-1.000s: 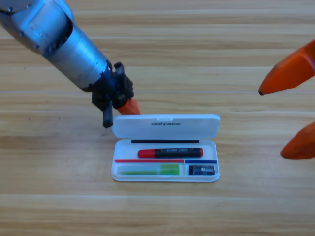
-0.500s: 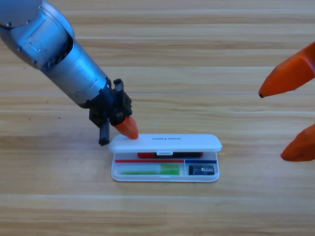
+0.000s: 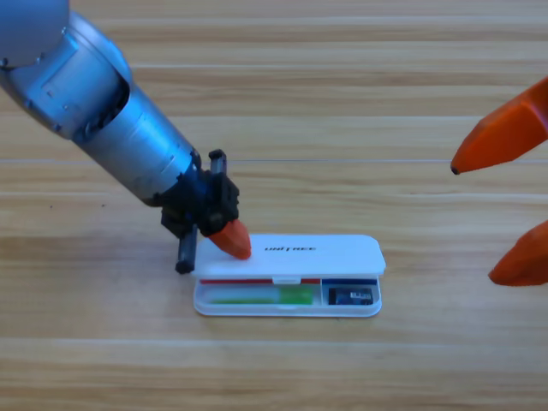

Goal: Clean up eraser and pencils

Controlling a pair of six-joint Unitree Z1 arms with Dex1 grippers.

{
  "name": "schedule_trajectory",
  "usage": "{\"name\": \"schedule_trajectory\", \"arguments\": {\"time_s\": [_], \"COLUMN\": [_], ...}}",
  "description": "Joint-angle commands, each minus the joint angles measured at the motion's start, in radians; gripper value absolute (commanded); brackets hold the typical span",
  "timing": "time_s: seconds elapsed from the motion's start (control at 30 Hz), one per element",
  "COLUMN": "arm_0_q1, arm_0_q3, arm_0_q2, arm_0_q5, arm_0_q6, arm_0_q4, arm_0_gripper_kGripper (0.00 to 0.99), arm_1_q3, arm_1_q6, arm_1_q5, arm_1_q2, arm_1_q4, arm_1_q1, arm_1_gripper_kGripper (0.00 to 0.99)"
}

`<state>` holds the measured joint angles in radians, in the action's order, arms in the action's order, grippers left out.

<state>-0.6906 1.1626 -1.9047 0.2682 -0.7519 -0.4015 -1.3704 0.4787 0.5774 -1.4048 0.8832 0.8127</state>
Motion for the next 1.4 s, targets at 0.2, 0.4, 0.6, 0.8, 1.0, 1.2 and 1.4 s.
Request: {"name": "schedule_trajectory", "arguments": {"time_s": [0.2,0.4,0.6,0.8,1.0,1.2,1.4], "arm_0_q1": [-0.058,-0.058,-0.058,-0.058,-0.061,-0.072,-0.073], "arm_0_q3": [-0.075,-0.103,-0.127,-0.159,-0.173,-0.181,-0.121], "arm_0_q2": [-0.022,-0.030,-0.043,-0.057,-0.073,-0.097,-0.025], "arm_0_q5": [-0.012,-0.020,-0.024,-0.027,-0.032,-0.040,-0.050], "arm_0_q6": [-0.010,-0.018,-0.027,-0.035,-0.037,-0.038,-0.018], "arm_0_q4": [0.061,0.093,0.122,0.161,0.182,0.199,0.093], "arm_0_gripper_kGripper": [0.000,0.000,0.000,0.000,0.000,0.000,0.109], "arm_1_q3": [0.033,0.033,0.033,0.033,0.033,0.033,0.036], "arm_1_q6": [-0.002,-0.002,-0.002,-0.002,-0.002,-0.002,-0.002], "arm_1_q5": [0.021,0.021,0.021,0.021,0.021,0.021,0.021], "arm_1_q2": [-0.029,-0.031,-0.036,-0.037,-0.042,-0.043,-0.043], "arm_1_q4": [-0.015,-0.015,-0.015,-0.015,-0.015,-0.015,-0.013], "arm_1_q1": [-0.006,-0.004,-0.001,-0.001,-0.001,0.000,0.002], "arm_1_gripper_kGripper": [0.919,0.919,0.919,0.919,0.919,0.919,0.919]}}
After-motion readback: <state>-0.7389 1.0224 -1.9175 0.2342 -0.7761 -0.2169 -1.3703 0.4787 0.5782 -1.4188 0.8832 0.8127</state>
